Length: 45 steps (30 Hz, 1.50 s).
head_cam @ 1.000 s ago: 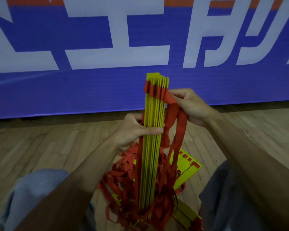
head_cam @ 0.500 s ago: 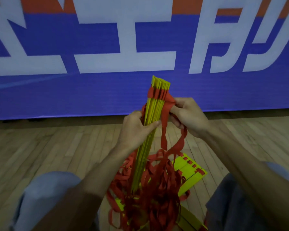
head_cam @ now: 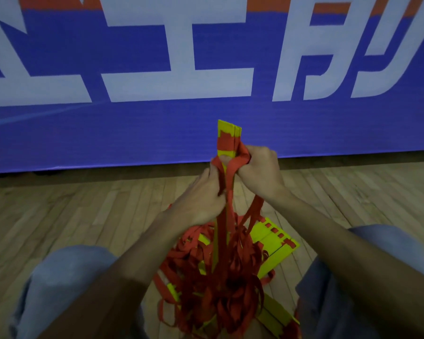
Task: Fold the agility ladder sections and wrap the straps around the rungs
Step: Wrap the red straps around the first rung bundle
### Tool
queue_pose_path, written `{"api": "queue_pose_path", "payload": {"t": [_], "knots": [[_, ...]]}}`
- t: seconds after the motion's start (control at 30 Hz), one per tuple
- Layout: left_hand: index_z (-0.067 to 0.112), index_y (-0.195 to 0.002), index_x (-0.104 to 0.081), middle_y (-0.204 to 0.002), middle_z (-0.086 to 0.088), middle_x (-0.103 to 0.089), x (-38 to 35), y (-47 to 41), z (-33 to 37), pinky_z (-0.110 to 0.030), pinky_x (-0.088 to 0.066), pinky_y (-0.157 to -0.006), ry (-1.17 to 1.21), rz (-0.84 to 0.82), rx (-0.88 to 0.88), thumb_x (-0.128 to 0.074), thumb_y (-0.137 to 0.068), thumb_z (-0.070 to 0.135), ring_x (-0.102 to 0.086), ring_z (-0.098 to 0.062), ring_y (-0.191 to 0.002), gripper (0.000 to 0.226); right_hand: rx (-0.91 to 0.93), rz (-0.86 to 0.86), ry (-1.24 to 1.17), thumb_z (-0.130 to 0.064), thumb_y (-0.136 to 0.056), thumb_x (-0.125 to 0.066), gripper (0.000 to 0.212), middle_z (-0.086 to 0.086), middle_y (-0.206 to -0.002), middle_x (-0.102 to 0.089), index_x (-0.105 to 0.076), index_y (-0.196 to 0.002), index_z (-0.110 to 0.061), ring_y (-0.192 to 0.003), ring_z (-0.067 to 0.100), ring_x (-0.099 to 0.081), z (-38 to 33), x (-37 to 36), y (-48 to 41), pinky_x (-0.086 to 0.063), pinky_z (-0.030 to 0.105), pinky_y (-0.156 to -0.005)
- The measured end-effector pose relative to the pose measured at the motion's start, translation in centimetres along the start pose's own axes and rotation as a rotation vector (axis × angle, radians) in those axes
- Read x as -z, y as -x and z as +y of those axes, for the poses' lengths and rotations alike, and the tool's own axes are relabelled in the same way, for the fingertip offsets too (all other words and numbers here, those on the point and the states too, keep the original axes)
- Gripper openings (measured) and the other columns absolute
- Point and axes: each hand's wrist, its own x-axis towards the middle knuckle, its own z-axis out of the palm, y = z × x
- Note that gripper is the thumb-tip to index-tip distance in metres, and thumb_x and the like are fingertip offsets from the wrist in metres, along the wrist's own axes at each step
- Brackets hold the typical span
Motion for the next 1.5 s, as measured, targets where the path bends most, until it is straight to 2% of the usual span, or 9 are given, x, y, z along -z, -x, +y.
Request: {"api": "queue_pose_path", "payload": {"t": [0.2, 0.43, 0.53, 0.6, 0.8, 1.07, 1.17, 1.3, 1.5], "knots": [[0.006, -0.086, -0.052, -0.077, 0.004, -0.049, 1.9, 0.2, 0.0, -0.03, -0.035, -0.068, 0.169, 0.062, -0.089, -0.05, -0.1, 0.013, -0.047, -0.004, -0.071, 0.016, -0.112, -0.067, -0.226, -0.031, -0.076, -0.08, 0.024, 0.007, -0.062, -0.063, -0.072, -0.07, -0.009, -0.062, 0.014, -0.053, 0.1, 1.9, -1.3, -0.052, 0.044, -0.065], [0.014, -0.099, -0.07, -0.091, 0.0, -0.071, 3.4, 0.2, 0.7, -0.02, -0.052, -0.083, 0.681, 0.124, -0.07, -0.072, -0.079, 0.012, -0.067, -0.004, -0.089, 0.019, -0.169, -0.176, -0.612, -0.023, -0.073, -0.077, 0.037, 0.032, -0.095, -0.069, -0.07, -0.091, 0.008, -0.088, 0.047, -0.068, -0.9, 3.9, -1.6, -0.053, 0.066, -0.078], [0.015, -0.09, -0.07, -0.092, 0.0, -0.072, 3.4, 0.3, 0.6, -0.022, -0.051, -0.082, 0.784, 0.019, 0.011, -0.074, -0.076, 0.027, -0.067, -0.007, -0.09, 0.02, -0.137, -0.234, -0.769, -0.011, -0.084, -0.066, 0.017, 0.012, -0.066, -0.071, -0.063, -0.076, 0.003, -0.063, 0.024, -0.072, -1.1, 4.3, -1.3, -0.06, 0.035, -0.06], [0.021, -0.1, -0.073, -0.107, -0.004, -0.073, 3.2, 0.6, 0.5, -0.027, -0.051, -0.088, 0.903, -0.147, 0.042, -0.078, -0.076, 0.04, -0.067, -0.015, -0.103, 0.031, -0.118, -0.266, -0.871, -0.008, -0.089, -0.063, 0.031, -0.01, -0.041, -0.051, -0.046, -0.063, -0.008, -0.035, 0.001, -0.048, -1.1, 4.1, -1.3, -0.04, 0.015, -0.039], [0.024, -0.09, -0.078, -0.093, -0.001, -0.075, 0.8, 0.8, 2.0, -0.033, -0.057, -0.084, 1.098, -0.219, 0.082, -0.089, -0.046, 0.057, -0.071, -0.016, -0.09, 0.056, -0.099, -0.394, -0.941, -0.055, -0.05, -0.089, 0.07, -0.009, -0.045, -0.035, -0.042, -0.075, -0.011, -0.032, 0.001, -0.031, -0.4, 4.4, -1.6, -0.027, 0.015, -0.034], [0.016, -0.075, -0.076, -0.072, 0.003, -0.073, 1.0, 1.2, 3.3, -0.024, -0.057, -0.065, 1.057, -0.022, 0.149, -0.076, -0.059, 0.016, -0.07, -0.01, -0.069, 0.016, -0.07, -0.371, -0.71, -0.014, -0.08, -0.07, 0.006, -0.006, -0.063, -0.068, -0.071, -0.085, -0.012, -0.046, 0.003, -0.052, 0.5, 5.6, -1.8, -0.039, 0.015, -0.043], [0.012, -0.083, -0.074, -0.076, -0.001, -0.073, 2.3, 1.1, 2.8, -0.023, -0.055, -0.063, 1.03, 0.102, 0.202, -0.077, -0.064, 0.018, -0.071, -0.014, -0.072, 0.02, -0.112, -0.413, -0.658, -0.007, -0.091, -0.058, 0.009, -0.007, -0.061, -0.069, -0.066, -0.097, -0.006, -0.046, 0.001, -0.056, 0.3, 5.9, -1.6, -0.04, 0.014, -0.045], [0.01, -0.09, -0.075, -0.082, -0.003, -0.076, 3.1, 0.9, 2.2, -0.024, -0.056, -0.066, 1.02, 0.229, 0.267, -0.081, -0.067, 0.016, -0.072, -0.016, -0.077, 0.025, -0.121, -0.465, -0.733, -0.042, -0.083, -0.062, 0.044, 0.016, -0.08, -0.071, -0.065, -0.109, -0.007, -0.037, 0.01, -0.045, -0.3, 4.7, -1.3, -0.037, 0.021, -0.038], [0.016, -0.09, -0.079, -0.085, -0.003, -0.077, 2.5, 0.4, 1.4, -0.041, -0.058, -0.086, 0.871, 0.376, 0.339, -0.088, -0.066, 0.025, -0.074, -0.02, -0.086, 0.027, -0.245, -0.167, -0.767, -0.017, -0.088, -0.068, 0.01, 0.001, -0.062, -0.067, -0.07, -0.092, -0.008, -0.037, 0.012, -0.046, -2.4, 2.3, -0.5, -0.038, 0.022, -0.04]]}}
